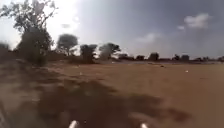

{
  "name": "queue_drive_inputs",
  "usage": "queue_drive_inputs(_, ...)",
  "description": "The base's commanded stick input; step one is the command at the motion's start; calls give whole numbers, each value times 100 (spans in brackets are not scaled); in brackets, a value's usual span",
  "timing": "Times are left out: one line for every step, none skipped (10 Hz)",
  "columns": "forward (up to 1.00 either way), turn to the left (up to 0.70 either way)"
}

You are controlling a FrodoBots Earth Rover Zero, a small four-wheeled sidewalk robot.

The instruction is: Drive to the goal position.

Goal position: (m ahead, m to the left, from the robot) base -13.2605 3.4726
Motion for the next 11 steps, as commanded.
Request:
queue_drive_inputs(100,-27)
queue_drive_inputs(100,-27)
queue_drive_inputs(100,-27)
queue_drive_inputs(100,0)
queue_drive_inputs(100,0)
queue_drive_inputs(100,0)
queue_drive_inputs(100,0)
queue_drive_inputs(100,0)
queue_drive_inputs(100,-27)
queue_drive_inputs(100,-27)
queue_drive_inputs(100,-27)
